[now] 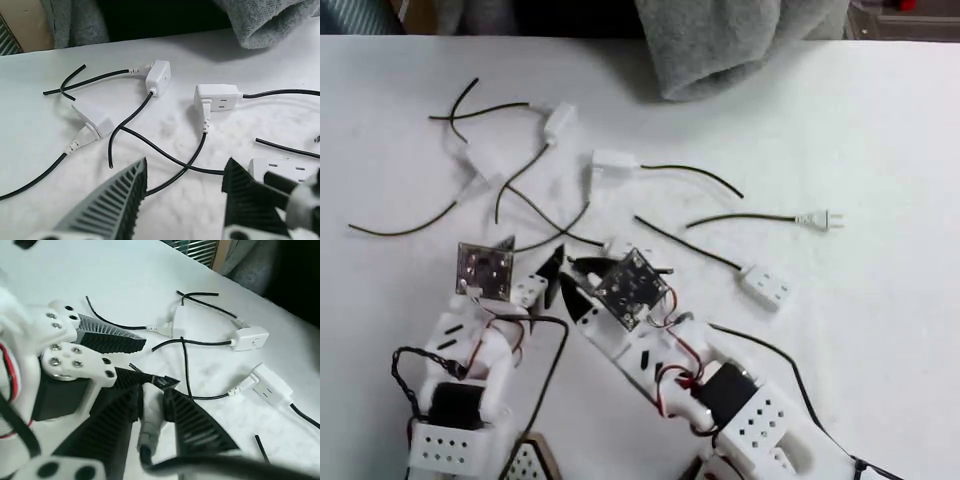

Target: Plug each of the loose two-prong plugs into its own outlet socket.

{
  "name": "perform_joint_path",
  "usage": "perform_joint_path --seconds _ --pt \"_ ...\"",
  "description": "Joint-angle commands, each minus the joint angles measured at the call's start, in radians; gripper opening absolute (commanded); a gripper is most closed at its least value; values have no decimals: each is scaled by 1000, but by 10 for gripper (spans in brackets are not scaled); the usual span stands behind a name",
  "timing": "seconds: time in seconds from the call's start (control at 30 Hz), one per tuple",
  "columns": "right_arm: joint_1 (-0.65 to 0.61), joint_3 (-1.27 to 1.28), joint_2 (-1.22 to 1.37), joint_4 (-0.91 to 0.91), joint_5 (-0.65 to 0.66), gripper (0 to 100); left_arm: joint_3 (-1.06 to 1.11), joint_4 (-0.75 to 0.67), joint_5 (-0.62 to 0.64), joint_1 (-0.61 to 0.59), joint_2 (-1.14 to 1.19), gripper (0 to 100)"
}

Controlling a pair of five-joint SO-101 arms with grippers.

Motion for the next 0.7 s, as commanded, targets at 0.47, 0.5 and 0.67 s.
perform_joint_path --seconds 0.47,0.5,0.67 --pt "180 -178 13 159 0 19 -5 -15 -2 -4 -21 245" --pt "194 -178 13 183 0 19 -5 -14 -2 -4 -21 245" --pt "223 -183 13 309 92 19 -5 -14 -2 -4 -21 245"
